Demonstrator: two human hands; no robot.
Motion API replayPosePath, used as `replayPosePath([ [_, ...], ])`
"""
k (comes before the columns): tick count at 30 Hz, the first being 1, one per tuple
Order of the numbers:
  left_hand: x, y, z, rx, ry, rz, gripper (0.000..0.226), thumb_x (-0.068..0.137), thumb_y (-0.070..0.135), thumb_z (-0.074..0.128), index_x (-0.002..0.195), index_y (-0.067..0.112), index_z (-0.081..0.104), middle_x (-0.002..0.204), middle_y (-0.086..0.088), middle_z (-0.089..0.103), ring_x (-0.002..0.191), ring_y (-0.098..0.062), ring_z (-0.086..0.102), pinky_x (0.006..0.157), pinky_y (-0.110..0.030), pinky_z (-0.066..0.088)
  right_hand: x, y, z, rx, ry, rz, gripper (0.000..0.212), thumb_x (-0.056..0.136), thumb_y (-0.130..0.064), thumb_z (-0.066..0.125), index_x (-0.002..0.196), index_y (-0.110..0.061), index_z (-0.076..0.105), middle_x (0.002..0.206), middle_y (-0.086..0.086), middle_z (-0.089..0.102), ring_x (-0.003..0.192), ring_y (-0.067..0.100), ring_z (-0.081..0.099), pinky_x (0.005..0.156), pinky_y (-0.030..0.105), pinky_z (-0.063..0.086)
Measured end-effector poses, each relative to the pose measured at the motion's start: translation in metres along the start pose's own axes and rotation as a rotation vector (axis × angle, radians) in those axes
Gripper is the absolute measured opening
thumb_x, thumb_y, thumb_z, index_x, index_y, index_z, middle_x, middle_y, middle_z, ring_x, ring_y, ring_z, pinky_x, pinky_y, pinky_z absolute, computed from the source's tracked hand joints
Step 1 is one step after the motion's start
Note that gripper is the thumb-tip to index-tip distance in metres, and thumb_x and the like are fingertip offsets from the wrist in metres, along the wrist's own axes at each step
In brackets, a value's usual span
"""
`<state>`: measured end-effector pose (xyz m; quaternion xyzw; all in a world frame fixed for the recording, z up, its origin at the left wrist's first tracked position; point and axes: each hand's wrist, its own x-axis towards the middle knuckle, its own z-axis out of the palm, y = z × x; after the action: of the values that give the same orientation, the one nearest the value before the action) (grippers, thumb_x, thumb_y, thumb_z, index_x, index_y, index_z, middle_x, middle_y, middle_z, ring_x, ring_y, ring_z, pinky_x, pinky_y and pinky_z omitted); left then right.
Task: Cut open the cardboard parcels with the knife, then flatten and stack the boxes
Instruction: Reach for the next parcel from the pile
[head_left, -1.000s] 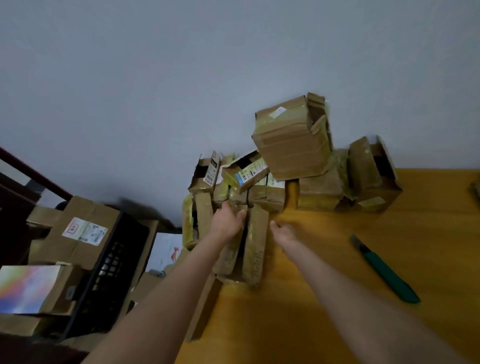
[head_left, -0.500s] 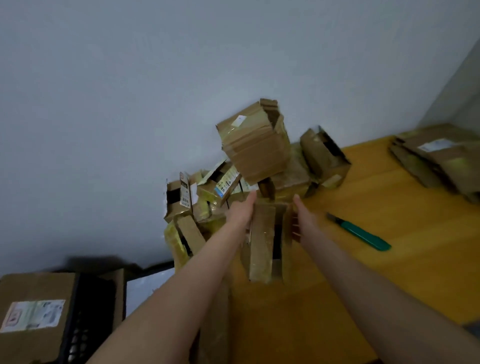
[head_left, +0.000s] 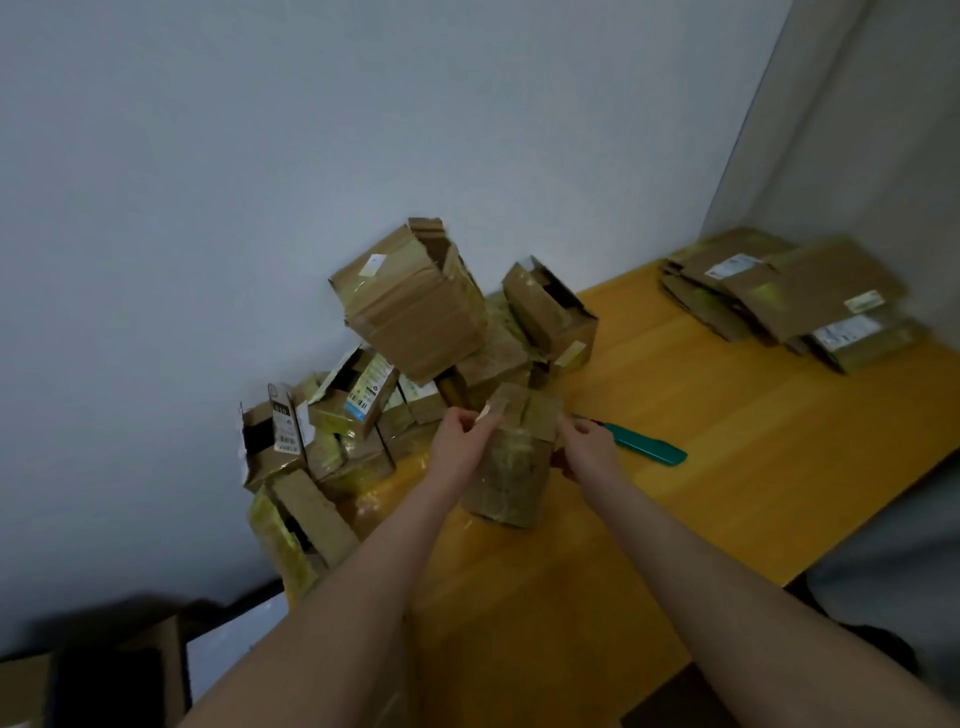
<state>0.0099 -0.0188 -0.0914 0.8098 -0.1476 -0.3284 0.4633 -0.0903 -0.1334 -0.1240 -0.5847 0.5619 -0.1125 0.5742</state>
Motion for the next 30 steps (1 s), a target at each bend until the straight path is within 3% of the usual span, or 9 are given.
replayPosePath([
  [2,0.005,0.0,0.0,0.182,0.047,-0.02,0.05,0.089,0.052,0.06,0.118,0.012,0.05,0.101,0.0,0.059,0.081,-0.012,0.057,0.066,-0.028,0.047,0.0,0.004,0.002,-0.067,-0.047,0.003,0.026,0.093,-0.04,0.056,0.106,-0.018,0.062,0.094,0.002,0.067,0.092,0.021,0.065,0.089,0.043,0.054],
  [4,0.009,0.002,0.0,0.479,-0.011,-0.003,0.066,0.083,0.063,0.059,0.123,0.013,0.044,0.106,0.001,0.056,0.087,-0.015,0.059,0.068,-0.029,0.05,0.003,0.007,0.004,-0.085,-0.12,0.021,0.016,0.09,-0.032,0.061,0.088,-0.017,0.062,0.084,0.002,0.068,0.086,0.021,0.067,0.084,0.039,0.055],
  [7,0.013,0.002,0.009,0.831,-0.134,-0.006,0.095,0.072,0.075,0.061,0.142,0.015,0.034,0.139,-0.011,0.042,0.123,-0.029,0.047,0.099,-0.042,0.046,0.003,0.013,0.005,-0.093,-0.212,0.048,0.019,0.09,-0.025,0.06,0.073,-0.016,0.059,0.08,0.005,0.067,0.079,0.02,0.064,0.067,0.03,0.049],
  [10,0.013,-0.003,0.021,1.013,-0.129,-0.026,0.101,0.076,0.066,0.064,0.151,0.018,0.017,0.149,-0.013,0.028,0.137,-0.033,0.031,0.108,-0.049,0.034,0.013,0.022,0.003,-0.226,-0.22,0.008,0.026,0.096,-0.033,0.05,0.093,-0.013,0.065,0.093,0.008,0.065,0.091,0.025,0.063,0.079,0.036,0.05],
  [13,0.016,-0.006,0.036,1.107,-0.099,-0.019,0.099,0.08,0.058,0.065,0.152,0.017,0.012,0.148,-0.014,0.028,0.136,-0.035,0.032,0.108,-0.052,0.034,0.028,0.027,-0.015,-0.467,-0.159,-0.069,0.034,0.098,-0.037,0.046,0.12,-0.016,0.061,0.108,0.006,0.063,0.101,0.024,0.06,0.084,0.034,0.048],
  [19,0.028,-0.01,0.043,1.132,-0.131,0.037,0.101,0.081,0.048,0.069,0.154,0.022,0.003,0.151,-0.015,0.018,0.139,-0.036,0.025,0.113,-0.051,0.029,0.074,0.051,-0.048,-0.908,-0.01,-0.138,0.056,0.098,-0.026,0.05,0.148,-0.019,0.026,0.15,0.01,0.024,0.135,0.032,0.027,0.108,0.039,0.032],
  [22,0.032,-0.013,0.03,1.191,-0.222,0.079,0.105,0.082,0.054,0.067,0.154,0.027,-0.004,0.156,-0.012,0.008,0.142,-0.035,0.018,0.117,-0.049,0.022,0.094,0.059,-0.055,-1.021,-0.014,-0.112,0.064,0.099,-0.023,0.045,0.153,-0.018,0.01,0.159,0.012,0.008,0.145,0.035,0.008,0.116,0.045,0.021],
  [26,0.027,-0.018,0.026,1.234,-0.257,0.123,0.105,0.083,0.054,0.065,0.154,0.029,-0.007,0.158,-0.012,0.001,0.144,-0.036,0.01,0.12,-0.049,0.009,0.109,0.066,-0.059,-1.167,-0.069,-0.099,0.062,0.102,-0.021,0.034,0.154,-0.016,0.002,0.16,0.012,0.004,0.145,0.039,0.004,0.118,0.051,0.011],
  [30,0.026,-0.023,0.027,1.247,-0.252,0.141,0.104,0.084,0.052,0.065,0.154,0.029,-0.008,0.159,-0.012,-0.002,0.146,-0.036,0.006,0.12,-0.049,0.003,0.114,0.068,-0.058,-1.243,-0.01,-0.175,0.05,0.101,-0.018,0.038,0.148,-0.015,0.023,0.151,0.013,0.028,0.137,0.038,0.027,0.111,0.05,0.027],
])
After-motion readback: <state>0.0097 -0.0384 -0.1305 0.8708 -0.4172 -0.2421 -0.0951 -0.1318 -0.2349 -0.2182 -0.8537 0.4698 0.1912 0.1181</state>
